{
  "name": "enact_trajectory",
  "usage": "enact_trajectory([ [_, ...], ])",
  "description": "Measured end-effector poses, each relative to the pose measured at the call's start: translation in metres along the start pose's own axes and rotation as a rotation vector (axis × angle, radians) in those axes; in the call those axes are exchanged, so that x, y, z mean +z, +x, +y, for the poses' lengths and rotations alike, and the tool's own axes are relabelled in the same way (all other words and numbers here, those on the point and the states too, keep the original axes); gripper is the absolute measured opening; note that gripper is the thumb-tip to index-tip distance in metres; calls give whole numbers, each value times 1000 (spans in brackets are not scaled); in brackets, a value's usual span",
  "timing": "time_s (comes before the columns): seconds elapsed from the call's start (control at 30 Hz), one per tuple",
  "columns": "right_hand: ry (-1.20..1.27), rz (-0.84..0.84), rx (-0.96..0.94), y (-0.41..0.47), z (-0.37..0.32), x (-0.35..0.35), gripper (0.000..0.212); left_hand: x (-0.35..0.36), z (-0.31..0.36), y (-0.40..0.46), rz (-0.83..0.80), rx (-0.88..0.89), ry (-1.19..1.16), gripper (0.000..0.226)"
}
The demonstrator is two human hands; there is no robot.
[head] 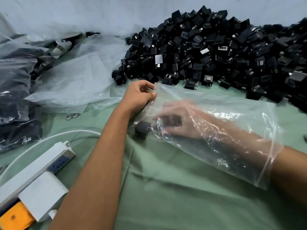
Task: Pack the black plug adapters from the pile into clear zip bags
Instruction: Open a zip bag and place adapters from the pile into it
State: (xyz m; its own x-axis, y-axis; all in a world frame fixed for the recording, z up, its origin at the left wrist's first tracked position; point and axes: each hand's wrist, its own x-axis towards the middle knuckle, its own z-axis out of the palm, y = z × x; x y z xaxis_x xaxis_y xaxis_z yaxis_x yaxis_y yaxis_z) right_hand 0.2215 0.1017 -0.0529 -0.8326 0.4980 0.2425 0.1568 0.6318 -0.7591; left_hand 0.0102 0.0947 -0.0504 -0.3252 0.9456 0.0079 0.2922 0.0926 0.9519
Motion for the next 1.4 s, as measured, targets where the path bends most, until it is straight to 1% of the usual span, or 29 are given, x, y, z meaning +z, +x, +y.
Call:
enact_trajectory([
  [0.03,24,8,11,-4,0,-4,23,0,1,-1,10,-11,-7,16],
  [0.07,115,-14,26,-11,7,-10,19,0,1,-1,22,-26,-15,16],
  [0.1,261,-51,60,-20,11,-17,22,1,2,-2,40,-42,-20,16],
  [0.17,448,-185,173,-39,21,-42,45,4,4,-4,93,-77,4,15],
  [0.2,452,-246,243,-47,24,-56,44,6,6,-4,125,-94,38,16],
  [0.23,431,-310,314,-57,28,-70,34,7,7,-5,157,-109,84,18],
  [0.27,354,-364,387,-67,30,-86,24,9,9,-5,183,-119,149,21],
  [0.3,299,-409,436,-78,34,-98,21,9,10,-5,209,-124,239,22],
  [0.37,297,-445,498,-98,36,-122,22,9,13,-11,239,-124,420,20],
  [0.43,295,-387,624,-109,31,-139,20,9,12,-18,258,-137,524,20],
  [0.47,240,-313,692,-111,28,-146,15,9,12,-20,262,-154,553,19],
  [0.5,144,-198,750,-115,27,-153,11,11,14,-23,249,-166,583,18],
  [0.57,-118,151,832,-114,26,-163,22,15,21,-29,226,-177,652,13],
  [0.63,-302,552,808,-98,22,-164,24,22,32,-32,271,-150,751,6],
  [0.67,-390,665,742,-84,18,-160,23,28,36,-34,313,-103,797,10],
  [0.7,-475,689,666,-70,13,-153,21,38,40,-35,350,-39,817,16],
  [0.73,-534,651,591,-54,7,-145,19,49,45,-36,372,32,799,21],
  [0.77,-559,572,523,-39,2,-135,17,61,50,-39,367,99,757,22],
  [0.83,-650,340,408,-13,1,-118,19,83,57,-45,321,195,690,16],
  [0.87,-706,219,367,-1,3,-110,26,92,59,-48,298,225,683,13],
  [0.93,-792,26,331,15,10,-97,42,103,59,-52,238,248,699,11],
  [0.97,-821,-38,332,19,15,-93,48,106,59,-53,205,243,715,10],
  [1.03,-879,-116,344,26,24,-85,50,109,56,-55,151,245,742,6],
  [1.1,-933,-100,359,30,31,-79,44,113,53,-58,91,266,742,3],
  [1.17,-874,-39,420,34,36,-74,43,118,50,-62,36,263,752,8],
  [1.2,-823,-7,459,37,35,-72,41,120,50,-63,23,256,763,9],
  [1.3,-788,42,490,33,34,-72,38,128,54,-68,24,234,766,4],
  [1.33,-710,99,524,28,32,-74,35,132,56,-70,23,227,751,6],
  [1.4,-595,308,524,12,27,-83,34,139,59,-72,28,224,710,10],
])
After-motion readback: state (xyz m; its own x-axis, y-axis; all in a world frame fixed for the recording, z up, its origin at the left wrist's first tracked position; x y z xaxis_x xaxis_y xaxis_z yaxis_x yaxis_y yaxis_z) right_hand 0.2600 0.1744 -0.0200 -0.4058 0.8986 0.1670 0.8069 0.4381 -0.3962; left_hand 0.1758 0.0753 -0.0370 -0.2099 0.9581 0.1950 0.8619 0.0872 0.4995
